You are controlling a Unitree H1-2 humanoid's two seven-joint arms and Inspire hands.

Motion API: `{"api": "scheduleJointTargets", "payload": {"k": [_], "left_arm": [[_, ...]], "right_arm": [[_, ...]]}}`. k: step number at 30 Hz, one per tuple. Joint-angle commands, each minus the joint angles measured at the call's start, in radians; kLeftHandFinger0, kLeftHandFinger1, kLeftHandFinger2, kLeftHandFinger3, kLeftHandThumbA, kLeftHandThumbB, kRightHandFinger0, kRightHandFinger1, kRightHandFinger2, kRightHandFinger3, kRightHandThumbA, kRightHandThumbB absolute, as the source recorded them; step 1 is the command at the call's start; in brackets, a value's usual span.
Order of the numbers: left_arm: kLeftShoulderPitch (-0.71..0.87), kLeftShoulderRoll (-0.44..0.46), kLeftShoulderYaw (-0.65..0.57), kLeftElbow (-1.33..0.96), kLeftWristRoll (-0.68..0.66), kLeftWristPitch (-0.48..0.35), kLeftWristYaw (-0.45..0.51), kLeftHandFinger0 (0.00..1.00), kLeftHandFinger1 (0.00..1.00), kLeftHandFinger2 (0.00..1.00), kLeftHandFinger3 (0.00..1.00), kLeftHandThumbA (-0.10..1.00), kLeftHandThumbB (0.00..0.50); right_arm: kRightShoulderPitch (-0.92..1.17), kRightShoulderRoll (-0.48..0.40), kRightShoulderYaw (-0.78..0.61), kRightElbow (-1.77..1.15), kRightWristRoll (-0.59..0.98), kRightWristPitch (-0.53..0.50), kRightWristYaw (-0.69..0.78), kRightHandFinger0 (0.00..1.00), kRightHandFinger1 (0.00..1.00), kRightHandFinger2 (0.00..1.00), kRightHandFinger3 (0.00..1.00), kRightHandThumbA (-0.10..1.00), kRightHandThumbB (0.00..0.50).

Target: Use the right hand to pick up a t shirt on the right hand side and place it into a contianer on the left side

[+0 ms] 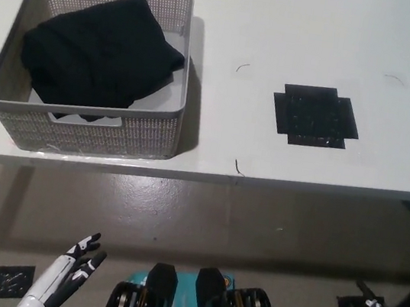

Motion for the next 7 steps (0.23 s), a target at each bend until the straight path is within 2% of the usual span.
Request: {"api": "scheduleJointTargets", "payload": {"k": [1,7], "left_arm": [[-0.009,0.010,0.011,-0.004,-0.013,-0.035,0.020,0.91,0.87,1.00,1.00,1.00,0.405],[-0.007,0.019,0.015,-0.012,-0.017,-0.033,0.016,0.91,0.87,1.00,1.00,1.00,0.402]], "right_arm": [[-0.017,0.002,0.016,0.024,-0.040,-0.036,-0.054,1.00,1.00,1.00,1.00,0.69,0.214],[-0.032,-0.002,0.033,0.075,-0.050,-0.053,-0.081,1.00,1.00,1.00,1.00,0.72,0.226]]}}
